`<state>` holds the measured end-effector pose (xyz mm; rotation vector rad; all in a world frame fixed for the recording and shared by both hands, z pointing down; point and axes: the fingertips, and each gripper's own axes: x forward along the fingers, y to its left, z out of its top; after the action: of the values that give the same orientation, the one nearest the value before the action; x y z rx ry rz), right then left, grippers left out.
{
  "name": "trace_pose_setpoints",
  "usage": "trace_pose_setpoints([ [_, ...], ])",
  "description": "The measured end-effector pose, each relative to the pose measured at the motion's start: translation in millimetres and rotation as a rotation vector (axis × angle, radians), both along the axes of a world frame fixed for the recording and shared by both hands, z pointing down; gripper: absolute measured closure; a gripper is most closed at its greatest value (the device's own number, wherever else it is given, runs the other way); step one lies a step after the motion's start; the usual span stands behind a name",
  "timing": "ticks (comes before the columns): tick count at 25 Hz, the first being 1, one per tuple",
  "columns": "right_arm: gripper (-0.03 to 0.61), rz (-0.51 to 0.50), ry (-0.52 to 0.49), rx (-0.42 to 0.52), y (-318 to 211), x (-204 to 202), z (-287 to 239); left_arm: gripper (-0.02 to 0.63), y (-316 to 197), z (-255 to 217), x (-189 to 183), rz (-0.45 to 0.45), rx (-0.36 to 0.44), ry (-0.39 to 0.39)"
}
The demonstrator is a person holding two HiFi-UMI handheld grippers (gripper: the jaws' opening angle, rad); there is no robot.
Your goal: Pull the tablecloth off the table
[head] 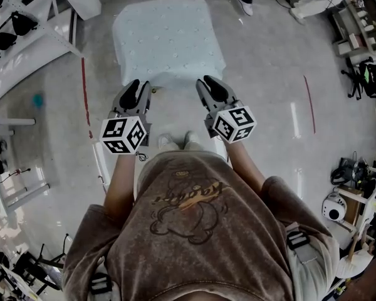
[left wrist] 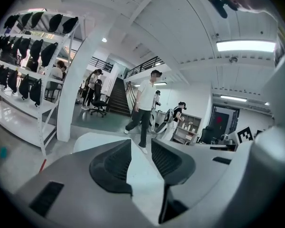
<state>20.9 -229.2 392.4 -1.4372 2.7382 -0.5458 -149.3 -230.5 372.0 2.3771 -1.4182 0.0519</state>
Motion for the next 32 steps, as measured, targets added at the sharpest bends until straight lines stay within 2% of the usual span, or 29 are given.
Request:
trace_pose_setpoints([
  [3,0.444,-0.024,-0.014,0.000,-6.0,0.1,-1.7,0.416,-5.2,-2.9,4.0,0.004,-0.002,0.013],
  [5,0.385,-0.047,-0.026,-0.003,-7.6,1.2,-2.9,0.357,-5.6,-2.5,10.1,0.015,-0.006,0.021],
  [9,0.208,-0.089,-0.066,-0.026,-13.7,3.4,-1.3,0.321,-7.0,3.8,21.9,0.031,-0.022,0.049],
  [12,0.163,-0.096,-0.071,-0.031,-16.6,5.6,3.7,0.302,-7.9,11.7,25.5,0.030,-0.047,0.078],
  [32,0.149,-0.070,-0.046,-0.212,-33.9,34.1,115.2,0.295,-29.5,124.5,21.1,0.000,-0.229,0.090],
])
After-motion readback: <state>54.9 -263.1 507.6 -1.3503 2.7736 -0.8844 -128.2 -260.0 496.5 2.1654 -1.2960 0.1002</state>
